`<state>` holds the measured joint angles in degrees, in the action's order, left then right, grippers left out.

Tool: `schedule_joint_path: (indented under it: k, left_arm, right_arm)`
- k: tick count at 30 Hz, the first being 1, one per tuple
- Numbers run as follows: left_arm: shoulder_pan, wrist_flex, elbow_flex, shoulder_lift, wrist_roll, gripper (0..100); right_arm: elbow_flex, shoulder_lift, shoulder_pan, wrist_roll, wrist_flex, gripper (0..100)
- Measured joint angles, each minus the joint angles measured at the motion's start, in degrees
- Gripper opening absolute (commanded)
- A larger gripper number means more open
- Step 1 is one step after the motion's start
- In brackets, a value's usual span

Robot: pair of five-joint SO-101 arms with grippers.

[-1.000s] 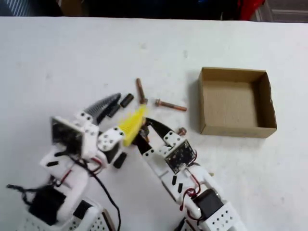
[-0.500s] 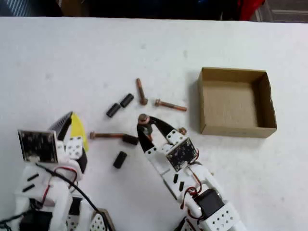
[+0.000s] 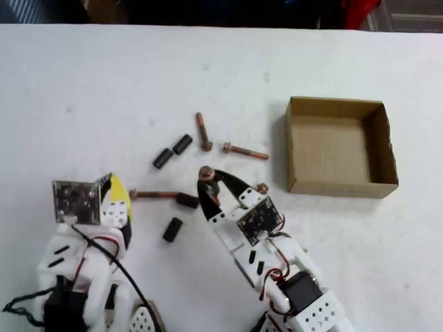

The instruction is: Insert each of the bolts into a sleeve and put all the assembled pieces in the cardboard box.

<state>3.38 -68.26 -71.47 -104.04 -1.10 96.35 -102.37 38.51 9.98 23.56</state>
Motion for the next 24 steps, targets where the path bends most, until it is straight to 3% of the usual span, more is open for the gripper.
schedule_joint_path:
  k: [24]
  left_arm:
    - [1.93, 0.00, -24.88, 0.44, 3.96, 2]
  right_arm:
    - [0.00, 0.00, -4.31, 0.00, 2.02, 1.7]
